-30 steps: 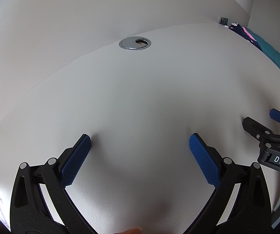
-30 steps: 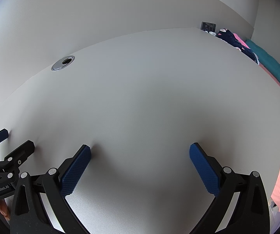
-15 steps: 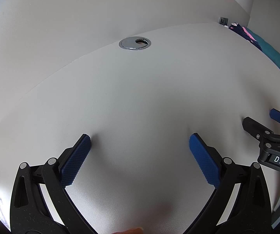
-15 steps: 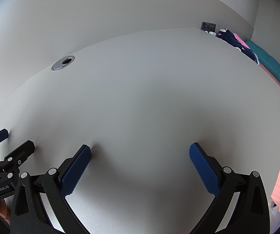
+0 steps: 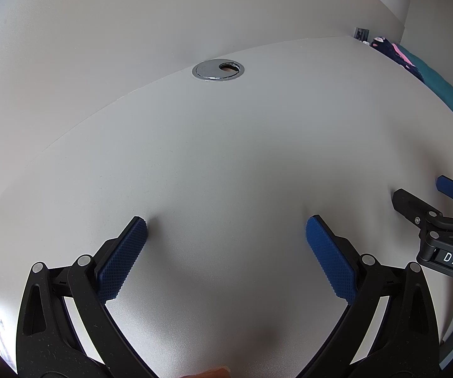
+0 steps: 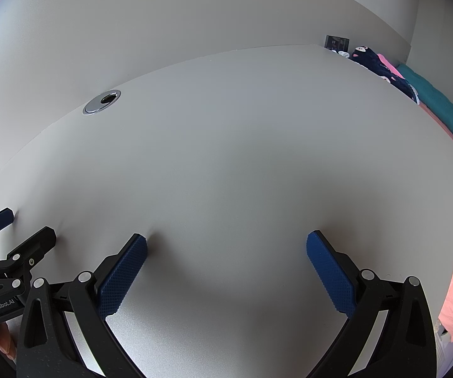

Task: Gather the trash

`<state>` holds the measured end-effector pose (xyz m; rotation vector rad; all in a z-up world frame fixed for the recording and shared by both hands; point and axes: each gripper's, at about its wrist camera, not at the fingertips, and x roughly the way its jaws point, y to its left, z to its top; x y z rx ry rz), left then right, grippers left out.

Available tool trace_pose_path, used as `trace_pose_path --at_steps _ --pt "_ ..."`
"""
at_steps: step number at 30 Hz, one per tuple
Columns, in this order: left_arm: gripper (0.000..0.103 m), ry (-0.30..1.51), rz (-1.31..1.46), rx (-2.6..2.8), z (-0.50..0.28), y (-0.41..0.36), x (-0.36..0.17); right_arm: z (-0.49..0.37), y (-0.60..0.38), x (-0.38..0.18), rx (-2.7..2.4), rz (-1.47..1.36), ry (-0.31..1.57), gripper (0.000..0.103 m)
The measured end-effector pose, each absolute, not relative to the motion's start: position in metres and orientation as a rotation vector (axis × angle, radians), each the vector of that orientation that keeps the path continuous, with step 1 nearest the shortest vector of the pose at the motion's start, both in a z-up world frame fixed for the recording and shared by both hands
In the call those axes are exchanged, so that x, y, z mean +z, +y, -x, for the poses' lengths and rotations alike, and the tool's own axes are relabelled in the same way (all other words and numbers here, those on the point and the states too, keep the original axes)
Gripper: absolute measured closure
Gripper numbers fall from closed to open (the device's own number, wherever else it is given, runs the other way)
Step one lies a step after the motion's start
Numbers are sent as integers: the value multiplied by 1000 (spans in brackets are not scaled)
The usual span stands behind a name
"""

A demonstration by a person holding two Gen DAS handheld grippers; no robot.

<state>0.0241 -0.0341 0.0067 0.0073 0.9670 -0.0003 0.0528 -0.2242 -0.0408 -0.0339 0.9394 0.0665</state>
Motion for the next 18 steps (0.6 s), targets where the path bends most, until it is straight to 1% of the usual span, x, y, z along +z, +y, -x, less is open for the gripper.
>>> trace_pose_path --at_steps 18 --pt "6 965 -10 0 -23 -35 7 -53 -225 -41 67 34 939 2"
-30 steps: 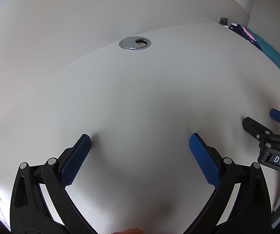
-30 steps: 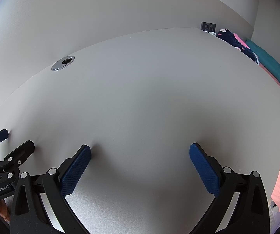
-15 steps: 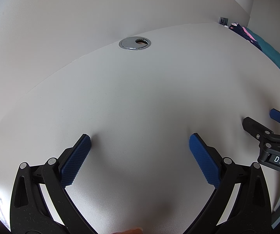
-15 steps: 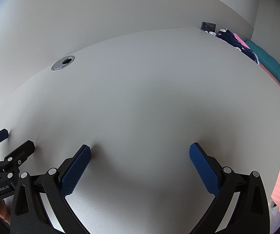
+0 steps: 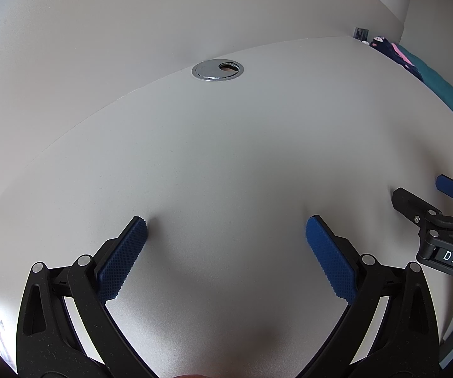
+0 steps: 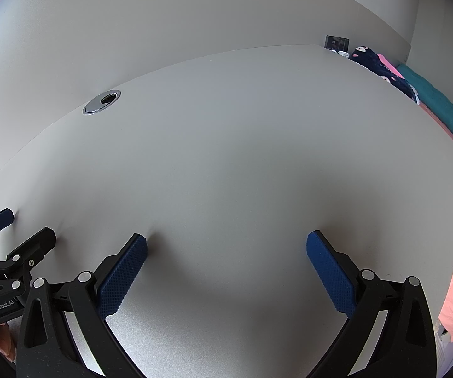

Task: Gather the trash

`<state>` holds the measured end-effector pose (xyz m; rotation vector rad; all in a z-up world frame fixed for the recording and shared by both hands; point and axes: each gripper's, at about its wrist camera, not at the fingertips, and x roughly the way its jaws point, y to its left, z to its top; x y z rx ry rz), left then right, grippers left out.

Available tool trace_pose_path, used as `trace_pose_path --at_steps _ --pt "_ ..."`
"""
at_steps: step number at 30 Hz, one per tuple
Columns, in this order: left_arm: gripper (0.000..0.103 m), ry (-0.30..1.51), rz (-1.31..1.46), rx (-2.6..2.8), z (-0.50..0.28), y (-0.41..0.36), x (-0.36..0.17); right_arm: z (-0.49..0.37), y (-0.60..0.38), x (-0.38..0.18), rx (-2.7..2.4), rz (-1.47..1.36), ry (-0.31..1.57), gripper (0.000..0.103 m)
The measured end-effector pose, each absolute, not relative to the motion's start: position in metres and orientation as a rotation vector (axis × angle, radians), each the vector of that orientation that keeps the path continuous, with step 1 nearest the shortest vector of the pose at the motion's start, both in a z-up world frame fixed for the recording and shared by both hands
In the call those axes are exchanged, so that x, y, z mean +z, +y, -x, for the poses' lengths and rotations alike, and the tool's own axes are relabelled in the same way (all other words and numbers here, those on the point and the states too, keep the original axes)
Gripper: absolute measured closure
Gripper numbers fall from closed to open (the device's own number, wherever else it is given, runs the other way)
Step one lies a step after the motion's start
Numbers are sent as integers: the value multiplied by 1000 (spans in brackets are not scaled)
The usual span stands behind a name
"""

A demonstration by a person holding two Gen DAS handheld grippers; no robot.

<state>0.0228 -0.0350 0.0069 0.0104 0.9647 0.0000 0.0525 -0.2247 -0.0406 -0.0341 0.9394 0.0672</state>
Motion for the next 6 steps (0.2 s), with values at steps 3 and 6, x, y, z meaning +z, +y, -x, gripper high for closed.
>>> trace_pose_path --at_steps 3,6 --pt "6 965 -10 0 -23 -35 7 -53 -225 -41 67 34 939 2" --pt "6 965 -11 0 -23 -35 7 -52 -225 -41 67 34 939 2"
